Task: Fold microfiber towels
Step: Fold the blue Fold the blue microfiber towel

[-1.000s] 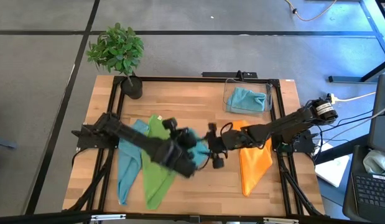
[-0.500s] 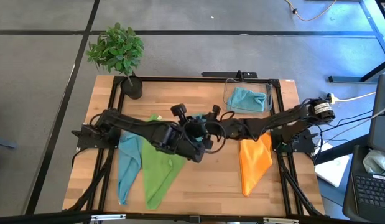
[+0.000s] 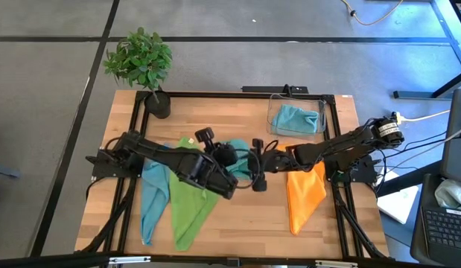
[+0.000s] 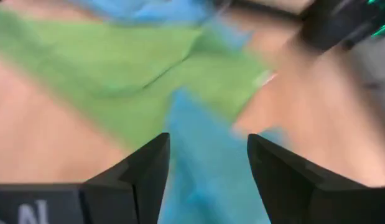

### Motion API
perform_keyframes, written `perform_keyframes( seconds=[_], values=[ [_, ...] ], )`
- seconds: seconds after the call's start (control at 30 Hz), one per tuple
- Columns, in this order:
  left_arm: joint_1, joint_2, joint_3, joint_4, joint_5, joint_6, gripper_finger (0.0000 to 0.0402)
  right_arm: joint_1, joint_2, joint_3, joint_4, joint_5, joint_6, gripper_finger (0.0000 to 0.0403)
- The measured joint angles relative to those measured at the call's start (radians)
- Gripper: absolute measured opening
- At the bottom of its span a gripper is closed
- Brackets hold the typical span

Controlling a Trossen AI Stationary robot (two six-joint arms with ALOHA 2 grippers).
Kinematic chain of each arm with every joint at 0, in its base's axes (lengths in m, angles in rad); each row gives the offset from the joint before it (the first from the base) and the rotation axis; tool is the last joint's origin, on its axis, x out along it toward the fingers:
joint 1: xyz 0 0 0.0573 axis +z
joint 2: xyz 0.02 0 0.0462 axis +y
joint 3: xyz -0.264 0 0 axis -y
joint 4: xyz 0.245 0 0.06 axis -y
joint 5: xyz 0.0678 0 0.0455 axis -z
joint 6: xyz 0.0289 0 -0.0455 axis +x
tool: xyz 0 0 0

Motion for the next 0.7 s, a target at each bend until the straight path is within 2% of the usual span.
perform_keyframes(
  seconds=[0.07,0.13,0.33,0.47,0.53,0.63,0.7],
  values=[
    [-0.012,-0.002,-0.039,-0.002,0.063,-0.019,0.0000,0.000,0.005,0.000,-0.089,-0.099,0.061,0.0218],
    [-0.023,0.000,-0.091,-0.001,0.101,-0.015,0.0000,0.005,0.013,-0.023,-0.116,-0.151,0.101,0.0218],
    [-0.033,0.000,-0.346,0.020,0.247,0.051,0.0015,0.042,0.024,-0.161,0.044,-0.142,0.127,0.0218],
    [-0.033,0.001,-0.516,0.038,0.256,0.054,0.0043,0.047,0.024,-0.224,0.163,-0.137,0.127,0.0218],
    [-0.027,-0.001,-0.579,0.098,0.277,0.076,0.0063,0.047,0.024,-0.238,0.195,-0.136,0.126,0.0218],
    [-0.018,-0.026,-0.670,0.303,0.357,0.172,0.0095,0.038,0.024,-0.245,0.200,-0.136,0.126,0.0218],
    [-0.018,-0.050,-0.724,0.425,0.372,0.235,0.0112,0.034,0.024,-0.245,0.201,-0.136,0.124,0.0218]
  ],
)
